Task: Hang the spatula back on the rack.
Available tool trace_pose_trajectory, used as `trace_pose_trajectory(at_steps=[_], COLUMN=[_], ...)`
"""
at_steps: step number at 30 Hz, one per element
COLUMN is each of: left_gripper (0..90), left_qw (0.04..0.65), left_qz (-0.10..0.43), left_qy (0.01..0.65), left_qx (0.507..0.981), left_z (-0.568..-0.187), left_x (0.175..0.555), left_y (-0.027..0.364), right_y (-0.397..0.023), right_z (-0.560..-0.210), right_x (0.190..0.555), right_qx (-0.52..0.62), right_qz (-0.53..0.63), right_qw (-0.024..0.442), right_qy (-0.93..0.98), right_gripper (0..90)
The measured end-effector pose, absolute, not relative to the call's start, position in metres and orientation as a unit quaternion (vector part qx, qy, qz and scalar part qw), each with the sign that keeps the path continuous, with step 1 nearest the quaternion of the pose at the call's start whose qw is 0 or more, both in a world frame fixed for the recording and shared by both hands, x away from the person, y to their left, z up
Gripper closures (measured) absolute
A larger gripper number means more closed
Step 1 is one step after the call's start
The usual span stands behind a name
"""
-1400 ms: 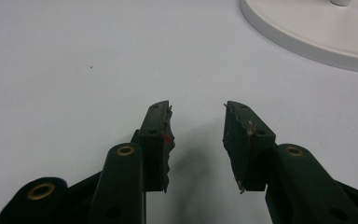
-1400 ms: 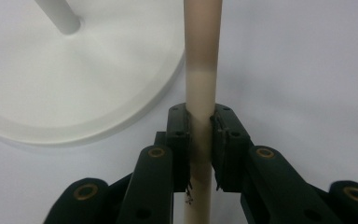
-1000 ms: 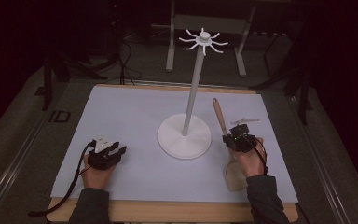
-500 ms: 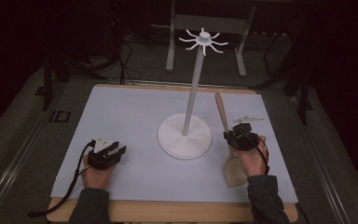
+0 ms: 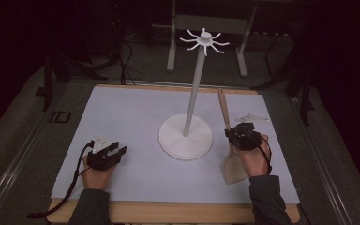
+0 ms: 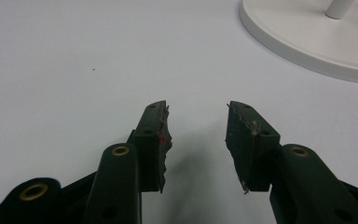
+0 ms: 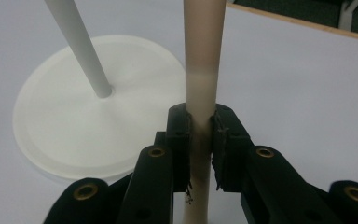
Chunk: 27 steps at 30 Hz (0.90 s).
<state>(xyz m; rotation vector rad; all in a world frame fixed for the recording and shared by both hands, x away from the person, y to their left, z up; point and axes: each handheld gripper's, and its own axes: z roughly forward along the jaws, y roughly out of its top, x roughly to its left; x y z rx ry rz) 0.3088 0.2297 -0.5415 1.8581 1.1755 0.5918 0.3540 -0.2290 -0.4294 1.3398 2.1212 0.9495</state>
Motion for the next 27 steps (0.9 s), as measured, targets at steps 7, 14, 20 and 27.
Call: trace_pose_trajectory(at_steps=[7, 14, 20, 27], left_gripper=[55.2, 52.0, 50.5, 49.6], left_qw=[0.421, 0.427, 0.431, 0.432], left_qz=[0.234, 0.231, 0.230, 0.229], left_qy=[0.471, 0.474, 0.475, 0.477], left_qx=[0.739, 0.735, 0.732, 0.731], left_z=[-0.542, -0.541, -0.541, -0.541], left_x=[0.309, 0.309, 0.309, 0.309], left_y=[0.231, 0.233, 0.233, 0.234], right_y=[-0.228, -0.227, -0.225, -0.224], right_z=[-0.421, -0.413, -0.405, -0.399], right_x=[0.350, 0.346, 0.344, 0.341], right_qx=[0.476, 0.465, 0.457, 0.449], right_qz=[0.362, 0.377, 0.387, 0.398], right_qw=[0.238, 0.248, 0.256, 0.265], right_qy=[0.765, 0.761, 0.758, 0.755], right_gripper=[78.4, 78.4, 78.4, 78.4])
